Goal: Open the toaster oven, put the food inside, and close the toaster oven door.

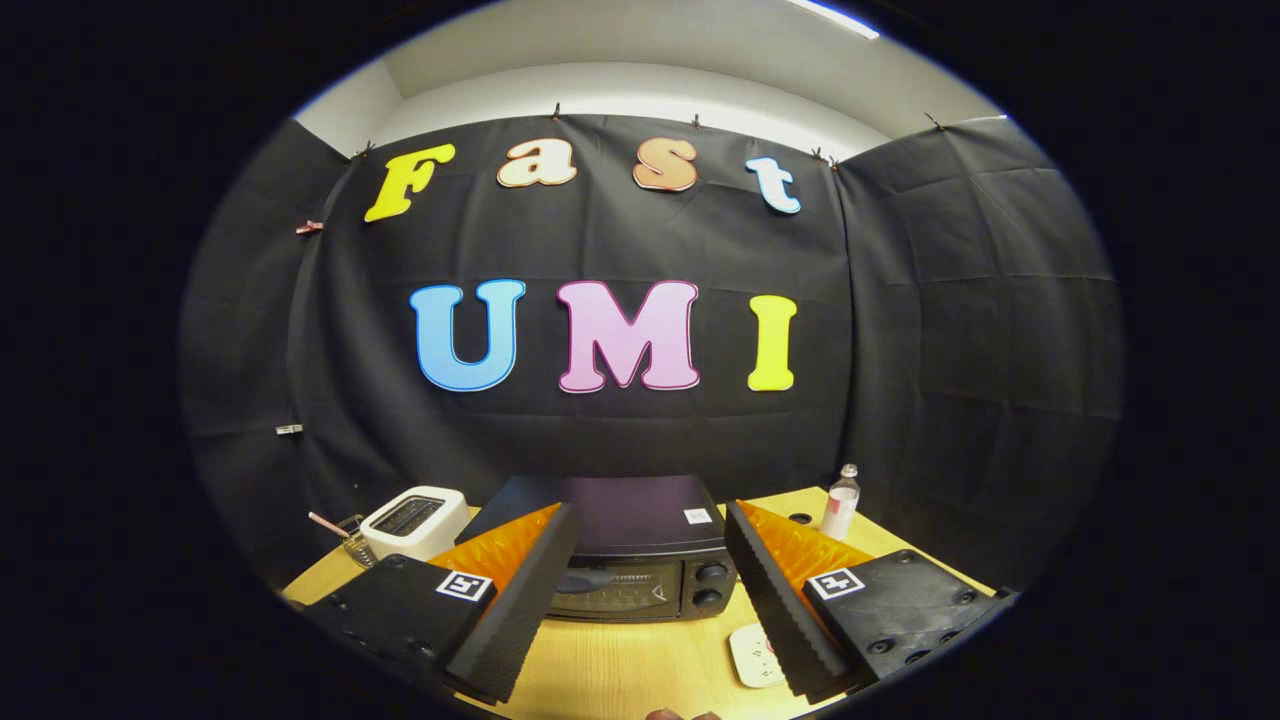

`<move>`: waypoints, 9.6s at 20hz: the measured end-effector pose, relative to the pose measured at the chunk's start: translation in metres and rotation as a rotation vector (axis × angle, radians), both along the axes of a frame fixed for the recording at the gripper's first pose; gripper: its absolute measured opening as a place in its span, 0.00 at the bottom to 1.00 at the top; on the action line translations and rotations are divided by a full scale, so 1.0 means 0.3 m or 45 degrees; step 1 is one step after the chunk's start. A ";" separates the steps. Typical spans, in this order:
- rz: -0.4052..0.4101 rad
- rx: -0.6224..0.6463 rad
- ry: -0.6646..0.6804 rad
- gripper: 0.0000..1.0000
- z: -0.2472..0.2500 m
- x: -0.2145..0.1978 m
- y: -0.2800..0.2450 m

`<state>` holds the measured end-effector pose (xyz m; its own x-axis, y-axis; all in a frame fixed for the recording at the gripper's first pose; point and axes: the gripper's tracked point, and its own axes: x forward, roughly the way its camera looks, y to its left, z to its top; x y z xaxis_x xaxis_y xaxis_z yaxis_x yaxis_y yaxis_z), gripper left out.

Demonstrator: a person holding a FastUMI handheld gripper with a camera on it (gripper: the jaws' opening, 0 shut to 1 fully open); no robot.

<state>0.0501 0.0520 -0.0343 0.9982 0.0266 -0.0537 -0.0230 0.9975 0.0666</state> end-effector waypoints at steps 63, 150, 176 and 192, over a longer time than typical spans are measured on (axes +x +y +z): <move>0.037 -0.094 0.933 0.99 -0.831 -0.068 -0.696; -0.025 1.412 1.002 0.06 -0.730 0.137 0.012; -0.025 1.548 0.927 0.42 -0.823 0.369 0.234; 0.105 0.777 0.999 0.99 -0.727 -0.003 0.140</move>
<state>0.0491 0.0939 -0.2524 0.6795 0.3376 -0.6514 0.1794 0.7844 0.5937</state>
